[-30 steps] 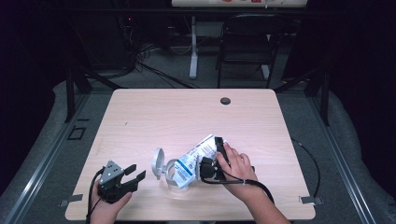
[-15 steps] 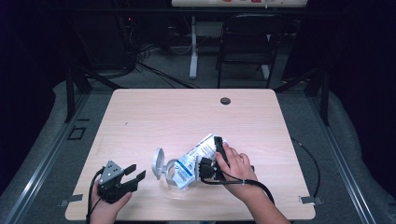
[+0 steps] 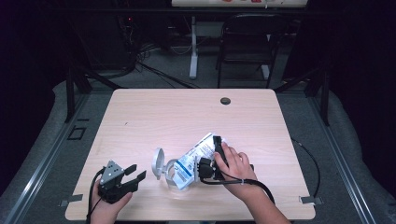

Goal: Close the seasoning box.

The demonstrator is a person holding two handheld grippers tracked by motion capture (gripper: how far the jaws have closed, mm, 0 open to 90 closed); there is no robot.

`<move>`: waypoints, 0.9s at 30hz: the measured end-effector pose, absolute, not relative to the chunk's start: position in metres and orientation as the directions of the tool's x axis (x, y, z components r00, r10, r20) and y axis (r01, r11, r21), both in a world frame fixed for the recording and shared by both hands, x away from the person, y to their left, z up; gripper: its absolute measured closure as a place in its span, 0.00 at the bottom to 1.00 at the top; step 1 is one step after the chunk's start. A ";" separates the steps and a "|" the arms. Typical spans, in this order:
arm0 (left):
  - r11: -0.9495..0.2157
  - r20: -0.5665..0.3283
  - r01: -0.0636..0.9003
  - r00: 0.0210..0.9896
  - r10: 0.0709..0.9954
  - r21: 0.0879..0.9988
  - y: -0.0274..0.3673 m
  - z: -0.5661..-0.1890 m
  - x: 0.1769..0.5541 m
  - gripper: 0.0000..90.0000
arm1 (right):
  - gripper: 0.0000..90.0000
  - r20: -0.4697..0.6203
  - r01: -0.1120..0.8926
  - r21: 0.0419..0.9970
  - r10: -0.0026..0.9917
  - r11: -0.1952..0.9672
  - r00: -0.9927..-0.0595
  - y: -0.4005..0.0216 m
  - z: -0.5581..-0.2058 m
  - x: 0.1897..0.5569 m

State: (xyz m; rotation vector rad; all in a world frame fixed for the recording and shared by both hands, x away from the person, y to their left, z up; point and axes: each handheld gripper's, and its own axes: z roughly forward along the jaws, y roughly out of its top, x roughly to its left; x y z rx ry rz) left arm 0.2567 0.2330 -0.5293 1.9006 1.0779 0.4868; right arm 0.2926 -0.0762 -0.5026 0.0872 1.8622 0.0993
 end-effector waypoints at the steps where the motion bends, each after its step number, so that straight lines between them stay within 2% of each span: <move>1: -0.244 -0.079 0.491 0.548 0.833 0.836 0.233 -0.529 0.257 0.59 | 0.52 -0.951 0.009 0.114 0.111 0.993 -0.290 -0.076 -0.503 0.293; 27: -0.235 -0.082 0.489 0.543 0.836 0.840 0.235 -0.529 0.258 0.59 | 0.52 -0.953 0.007 0.096 0.094 0.995 -0.289 -0.075 -0.500 0.293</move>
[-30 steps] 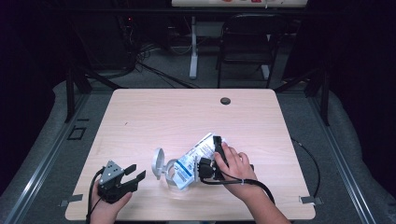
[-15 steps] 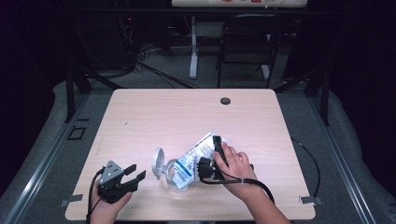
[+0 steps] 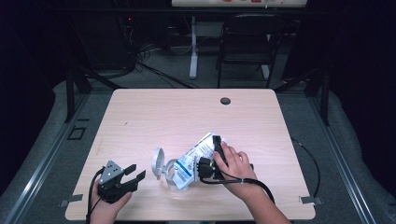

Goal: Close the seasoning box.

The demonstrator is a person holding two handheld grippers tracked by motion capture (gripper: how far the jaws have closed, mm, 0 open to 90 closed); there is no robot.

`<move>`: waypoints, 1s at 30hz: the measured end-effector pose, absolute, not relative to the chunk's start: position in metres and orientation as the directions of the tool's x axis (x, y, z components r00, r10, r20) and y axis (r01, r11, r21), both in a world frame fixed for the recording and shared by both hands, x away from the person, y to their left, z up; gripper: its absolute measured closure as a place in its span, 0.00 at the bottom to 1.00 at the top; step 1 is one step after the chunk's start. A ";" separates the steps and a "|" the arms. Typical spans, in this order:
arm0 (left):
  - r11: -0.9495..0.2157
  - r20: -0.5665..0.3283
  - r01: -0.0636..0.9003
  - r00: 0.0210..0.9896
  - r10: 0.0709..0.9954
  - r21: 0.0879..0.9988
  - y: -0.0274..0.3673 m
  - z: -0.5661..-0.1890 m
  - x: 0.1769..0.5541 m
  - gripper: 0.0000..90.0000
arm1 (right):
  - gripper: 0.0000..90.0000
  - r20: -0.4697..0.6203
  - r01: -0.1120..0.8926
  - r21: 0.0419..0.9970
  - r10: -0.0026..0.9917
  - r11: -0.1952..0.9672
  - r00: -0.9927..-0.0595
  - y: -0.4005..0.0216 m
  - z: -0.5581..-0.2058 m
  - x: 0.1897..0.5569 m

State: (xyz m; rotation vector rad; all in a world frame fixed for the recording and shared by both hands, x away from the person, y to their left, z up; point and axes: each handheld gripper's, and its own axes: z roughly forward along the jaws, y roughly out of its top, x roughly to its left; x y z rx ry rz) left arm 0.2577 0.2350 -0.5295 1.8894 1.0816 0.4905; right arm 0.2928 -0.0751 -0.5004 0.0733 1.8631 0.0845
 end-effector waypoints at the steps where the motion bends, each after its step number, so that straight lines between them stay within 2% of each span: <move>1: -0.235 -0.083 0.491 0.542 0.836 0.839 0.236 -0.529 0.258 0.59 | 0.52 -0.952 0.002 0.108 0.104 0.994 -0.290 -0.075 -0.501 0.293; 15: -0.237 -0.079 0.489 0.541 0.837 0.839 0.236 -0.528 0.258 0.59 | 0.53 -0.957 0.005 0.073 0.071 0.997 -0.282 -0.073 -0.499 0.293; 30: -0.238 -0.078 0.487 0.543 0.836 0.840 0.236 -0.529 0.258 0.59 | 0.53 -0.956 -0.014 0.084 0.077 0.996 -0.284 -0.073 -0.500 0.294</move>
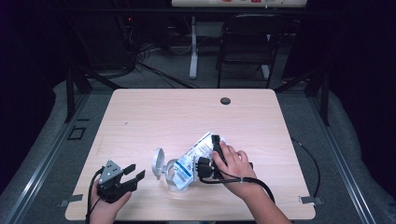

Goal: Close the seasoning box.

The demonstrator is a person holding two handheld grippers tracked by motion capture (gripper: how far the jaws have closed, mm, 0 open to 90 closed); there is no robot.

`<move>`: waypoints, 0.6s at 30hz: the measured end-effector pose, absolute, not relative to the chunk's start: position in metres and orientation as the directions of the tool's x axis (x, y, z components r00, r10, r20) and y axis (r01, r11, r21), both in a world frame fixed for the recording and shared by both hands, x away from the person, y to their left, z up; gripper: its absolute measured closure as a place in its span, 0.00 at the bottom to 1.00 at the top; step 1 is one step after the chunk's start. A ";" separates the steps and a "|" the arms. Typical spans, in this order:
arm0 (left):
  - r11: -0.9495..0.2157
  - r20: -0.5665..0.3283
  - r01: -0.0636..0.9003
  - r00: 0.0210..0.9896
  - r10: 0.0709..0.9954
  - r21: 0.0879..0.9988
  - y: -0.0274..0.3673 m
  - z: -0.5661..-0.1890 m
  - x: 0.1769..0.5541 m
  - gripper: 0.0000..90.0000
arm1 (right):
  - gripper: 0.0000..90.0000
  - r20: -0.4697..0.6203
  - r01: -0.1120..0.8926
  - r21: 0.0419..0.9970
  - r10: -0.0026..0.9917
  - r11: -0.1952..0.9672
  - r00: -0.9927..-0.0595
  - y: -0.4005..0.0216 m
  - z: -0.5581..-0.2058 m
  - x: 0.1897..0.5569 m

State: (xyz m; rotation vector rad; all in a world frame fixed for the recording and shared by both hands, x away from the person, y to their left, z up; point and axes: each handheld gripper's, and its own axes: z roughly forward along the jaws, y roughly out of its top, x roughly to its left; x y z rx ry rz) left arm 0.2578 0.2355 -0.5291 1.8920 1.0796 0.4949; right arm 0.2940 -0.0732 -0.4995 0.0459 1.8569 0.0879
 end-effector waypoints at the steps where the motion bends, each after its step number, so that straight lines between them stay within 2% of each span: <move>1: -0.237 -0.079 0.487 0.542 0.836 0.841 0.236 -0.529 0.258 0.59 | 0.53 -0.955 -0.014 0.084 0.077 0.996 -0.285 -0.073 -0.499 0.294; 18: -0.242 -0.076 0.493 0.541 0.837 0.836 0.236 -0.528 0.258 0.59 | 0.53 -0.958 -0.023 0.076 0.067 0.997 -0.278 -0.073 -0.498 0.293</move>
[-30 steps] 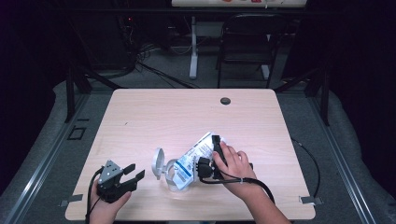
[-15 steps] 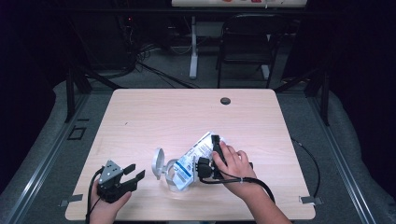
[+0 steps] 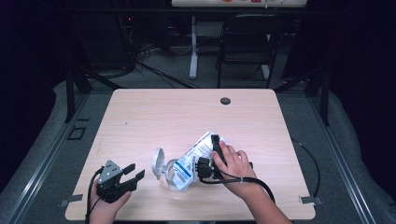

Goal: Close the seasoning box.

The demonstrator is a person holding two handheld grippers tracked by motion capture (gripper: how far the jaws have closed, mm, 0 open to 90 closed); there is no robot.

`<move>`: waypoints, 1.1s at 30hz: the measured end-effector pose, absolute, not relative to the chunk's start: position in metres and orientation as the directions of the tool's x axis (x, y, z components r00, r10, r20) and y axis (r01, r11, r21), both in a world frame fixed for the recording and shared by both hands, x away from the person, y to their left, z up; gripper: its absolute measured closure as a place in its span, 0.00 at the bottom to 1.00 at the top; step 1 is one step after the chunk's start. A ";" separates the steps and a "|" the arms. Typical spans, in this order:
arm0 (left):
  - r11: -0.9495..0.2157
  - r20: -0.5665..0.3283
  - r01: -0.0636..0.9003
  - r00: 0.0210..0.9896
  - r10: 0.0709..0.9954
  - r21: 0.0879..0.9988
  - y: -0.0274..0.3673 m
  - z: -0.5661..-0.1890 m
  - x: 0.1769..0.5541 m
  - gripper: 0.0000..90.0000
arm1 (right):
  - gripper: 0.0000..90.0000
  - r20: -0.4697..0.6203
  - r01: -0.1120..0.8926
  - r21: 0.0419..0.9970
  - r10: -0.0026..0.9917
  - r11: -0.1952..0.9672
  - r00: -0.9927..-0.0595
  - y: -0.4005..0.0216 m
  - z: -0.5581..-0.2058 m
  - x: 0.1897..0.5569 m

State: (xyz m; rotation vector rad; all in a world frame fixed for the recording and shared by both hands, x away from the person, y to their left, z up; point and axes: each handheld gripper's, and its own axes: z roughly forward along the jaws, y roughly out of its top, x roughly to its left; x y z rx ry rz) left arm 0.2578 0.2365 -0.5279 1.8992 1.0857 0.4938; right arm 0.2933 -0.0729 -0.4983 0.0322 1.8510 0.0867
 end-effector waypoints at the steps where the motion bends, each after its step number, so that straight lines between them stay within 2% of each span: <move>1: -0.239 -0.077 0.490 0.541 0.838 0.838 0.236 -0.528 0.258 0.59 | 0.53 -0.958 -0.023 0.076 0.067 0.997 -0.278 -0.073 -0.498 0.293; 33: -0.238 -0.075 0.487 0.539 0.839 0.840 0.236 -0.530 0.258 0.59 | 0.54 -0.961 -0.027 0.054 0.044 0.998 -0.274 -0.073 -0.495 0.293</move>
